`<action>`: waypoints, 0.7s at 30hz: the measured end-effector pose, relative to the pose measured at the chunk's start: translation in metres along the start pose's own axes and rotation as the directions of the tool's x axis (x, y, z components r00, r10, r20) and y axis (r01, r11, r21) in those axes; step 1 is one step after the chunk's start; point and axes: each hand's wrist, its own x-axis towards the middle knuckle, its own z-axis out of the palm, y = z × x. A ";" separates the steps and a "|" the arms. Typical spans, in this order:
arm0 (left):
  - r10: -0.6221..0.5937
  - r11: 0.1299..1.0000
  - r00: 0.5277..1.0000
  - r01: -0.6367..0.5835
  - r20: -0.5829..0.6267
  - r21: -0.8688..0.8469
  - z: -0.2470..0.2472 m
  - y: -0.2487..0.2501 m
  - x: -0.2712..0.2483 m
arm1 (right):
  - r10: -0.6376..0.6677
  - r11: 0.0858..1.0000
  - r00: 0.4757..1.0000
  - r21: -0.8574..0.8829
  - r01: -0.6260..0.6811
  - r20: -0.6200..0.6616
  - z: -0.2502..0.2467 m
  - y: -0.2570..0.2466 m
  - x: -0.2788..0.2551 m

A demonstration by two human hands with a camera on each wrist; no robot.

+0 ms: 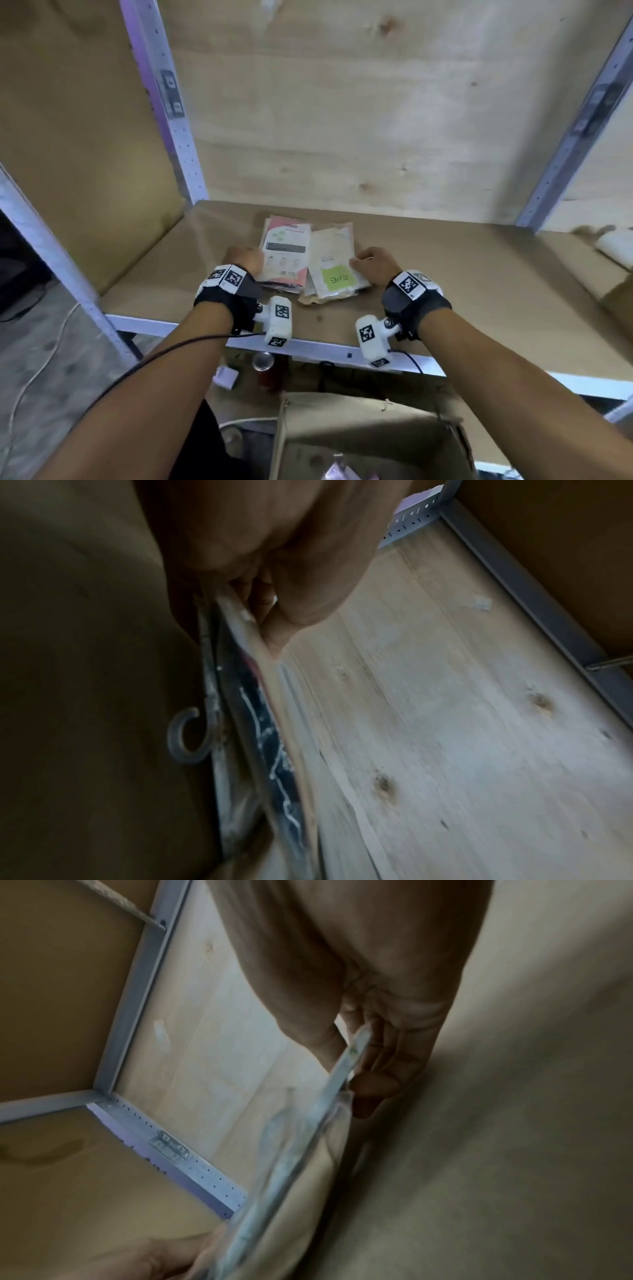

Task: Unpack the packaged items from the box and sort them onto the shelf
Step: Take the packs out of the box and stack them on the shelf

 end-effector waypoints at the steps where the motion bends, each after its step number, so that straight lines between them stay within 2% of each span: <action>1: -0.006 1.000 1.000 0.006 -0.008 -0.010 -0.001 0.002 0.002 | -0.007 1.000 1.000 0.004 0.007 -0.011 0.005 -0.004 0.005; 5: -0.019 1.000 0.991 0.021 -0.131 0.015 -0.006 0.004 0.030 | -0.017 1.000 1.000 0.022 0.017 -0.001 0.024 -0.020 0.030; 16: 0.027 0.989 0.980 0.003 -0.200 0.147 -0.043 -0.009 0.103 | -0.091 0.985 0.960 0.168 0.047 0.264 0.078 -0.062 0.084; 21: 0.060 0.981 0.974 -0.018 -0.218 0.192 -0.055 -0.023 0.121 | -0.114 0.974 0.949 0.223 0.048 0.294 0.097 -0.077 0.093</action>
